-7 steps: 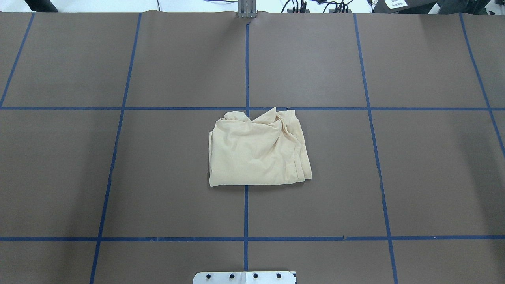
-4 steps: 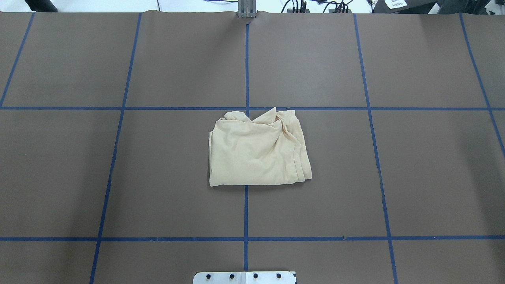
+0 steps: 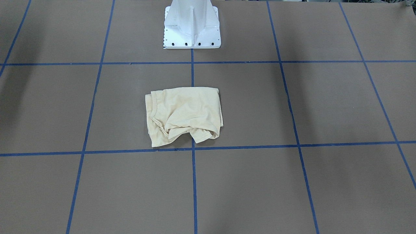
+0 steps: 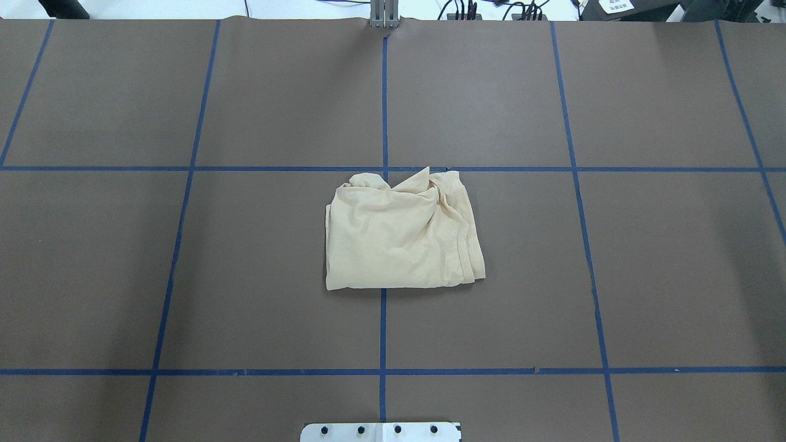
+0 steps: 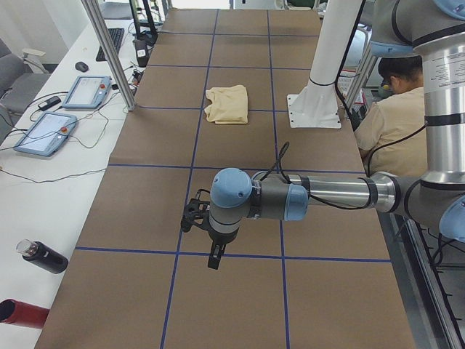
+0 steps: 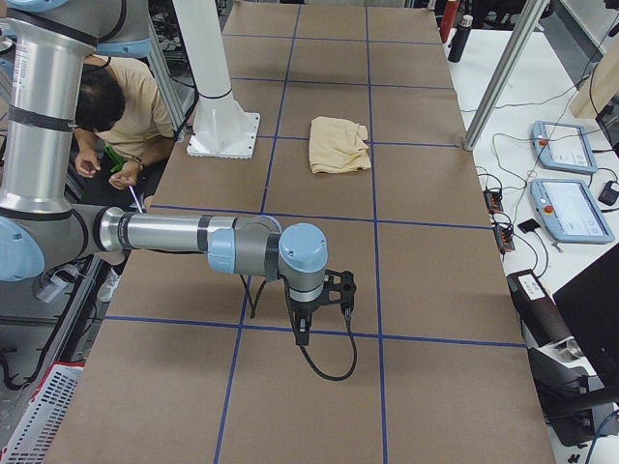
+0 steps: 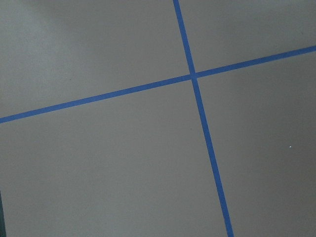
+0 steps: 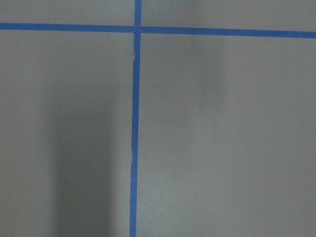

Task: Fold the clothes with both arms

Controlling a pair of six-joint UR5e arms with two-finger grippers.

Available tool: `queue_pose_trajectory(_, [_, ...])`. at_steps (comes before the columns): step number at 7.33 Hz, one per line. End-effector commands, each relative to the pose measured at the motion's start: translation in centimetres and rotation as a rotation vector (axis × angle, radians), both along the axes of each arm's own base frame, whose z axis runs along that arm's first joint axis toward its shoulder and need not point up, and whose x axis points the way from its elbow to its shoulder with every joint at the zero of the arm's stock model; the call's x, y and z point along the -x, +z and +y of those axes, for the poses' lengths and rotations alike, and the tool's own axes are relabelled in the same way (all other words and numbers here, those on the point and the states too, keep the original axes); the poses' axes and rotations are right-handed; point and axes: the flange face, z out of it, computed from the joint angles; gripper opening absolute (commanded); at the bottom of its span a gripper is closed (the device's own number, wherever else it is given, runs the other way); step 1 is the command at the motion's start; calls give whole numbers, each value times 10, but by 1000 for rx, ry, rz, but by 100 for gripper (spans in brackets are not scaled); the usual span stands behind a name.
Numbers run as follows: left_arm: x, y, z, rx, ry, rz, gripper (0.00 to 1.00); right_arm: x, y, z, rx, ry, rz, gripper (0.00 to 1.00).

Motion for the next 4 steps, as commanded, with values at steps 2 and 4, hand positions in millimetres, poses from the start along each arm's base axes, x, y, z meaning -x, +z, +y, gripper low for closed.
queue_pose_trajectory(2, [0, 1, 1, 3, 0, 0, 100, 0, 3, 5, 3, -1, -1, 100])
queue_pose_trajectory(4, [0, 4, 2, 11, 0, 1, 100, 0, 3, 5, 2, -1, 3, 100])
